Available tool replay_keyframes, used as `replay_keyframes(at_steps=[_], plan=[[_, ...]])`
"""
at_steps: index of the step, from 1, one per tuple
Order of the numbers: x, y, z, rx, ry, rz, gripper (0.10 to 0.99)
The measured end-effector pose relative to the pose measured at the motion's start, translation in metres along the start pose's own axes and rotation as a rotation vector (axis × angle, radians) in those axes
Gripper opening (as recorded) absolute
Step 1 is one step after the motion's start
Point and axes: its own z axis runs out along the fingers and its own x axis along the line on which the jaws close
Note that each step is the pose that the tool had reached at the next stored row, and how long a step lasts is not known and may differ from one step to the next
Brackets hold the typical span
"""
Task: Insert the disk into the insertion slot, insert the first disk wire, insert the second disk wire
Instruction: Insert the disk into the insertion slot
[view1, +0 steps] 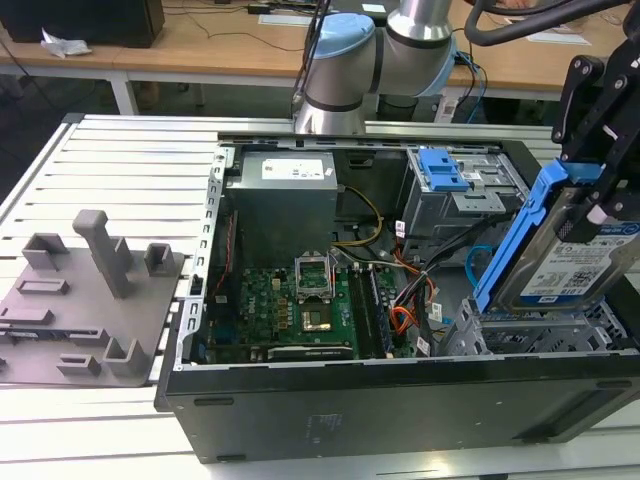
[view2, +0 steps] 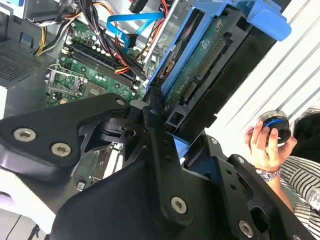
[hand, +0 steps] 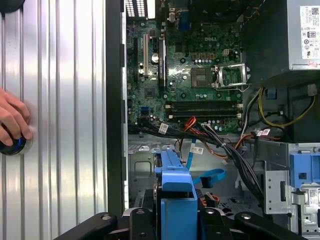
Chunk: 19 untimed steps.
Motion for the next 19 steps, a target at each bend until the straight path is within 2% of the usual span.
replay_keyframes(at_steps=[14, 19], plan=[[-0.0033, -0.0055, 0.0113, 0.000, 0.0001, 0.000, 0.365], [-0.0033, -0.0057, 0.0187, 0.000, 0.0004, 0.000, 0.365]])
